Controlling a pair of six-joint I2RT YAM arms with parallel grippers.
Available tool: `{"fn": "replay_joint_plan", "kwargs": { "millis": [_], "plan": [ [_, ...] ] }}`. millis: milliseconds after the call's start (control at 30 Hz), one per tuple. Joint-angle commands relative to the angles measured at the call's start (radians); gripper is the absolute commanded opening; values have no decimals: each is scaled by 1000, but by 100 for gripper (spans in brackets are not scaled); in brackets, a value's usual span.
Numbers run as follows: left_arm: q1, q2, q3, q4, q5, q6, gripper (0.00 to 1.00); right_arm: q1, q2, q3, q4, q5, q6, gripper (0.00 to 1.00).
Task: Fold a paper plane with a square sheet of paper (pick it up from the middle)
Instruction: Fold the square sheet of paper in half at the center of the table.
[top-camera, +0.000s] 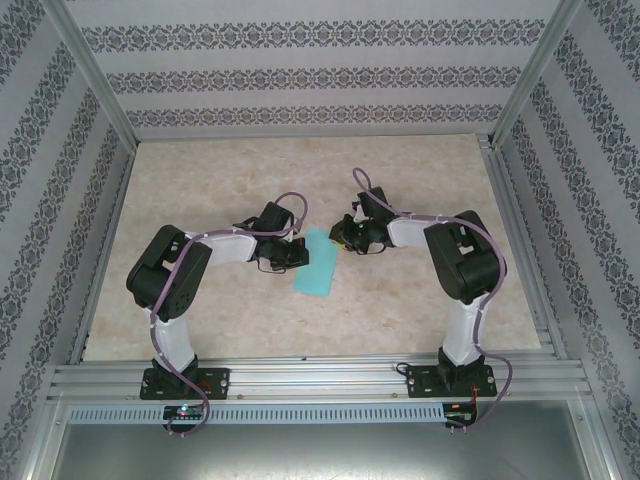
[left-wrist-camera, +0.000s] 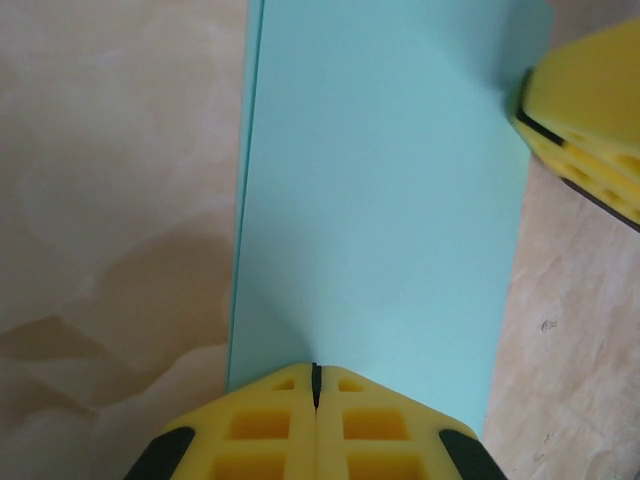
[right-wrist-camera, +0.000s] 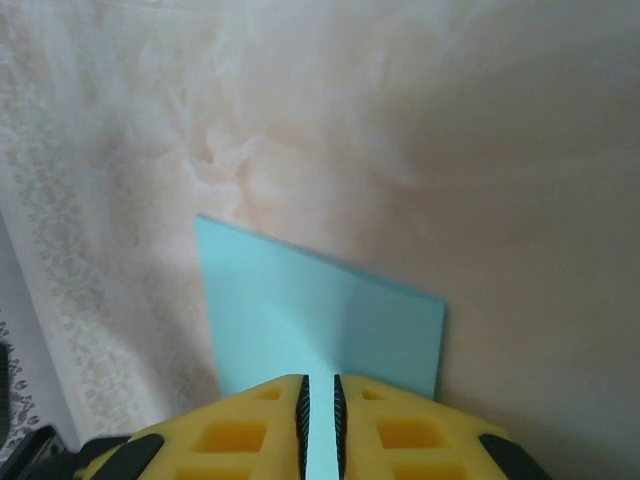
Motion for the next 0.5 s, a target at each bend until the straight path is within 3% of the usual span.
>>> {"fn": "replay_joint_plan", "kwargs": {
  "millis": [0,267,467],
  "plan": [
    [-14,28,-21,-94,-12,17,0,27,-94,-41,10,-27,-7,17],
    [-15,27,-15,-104,-15,22,0,111,-151,-191,148,-37,72,16],
    [-14,29,-15,-108,-18,28,0,165,-176,-271,140,-4,75,16]
  ]
}}
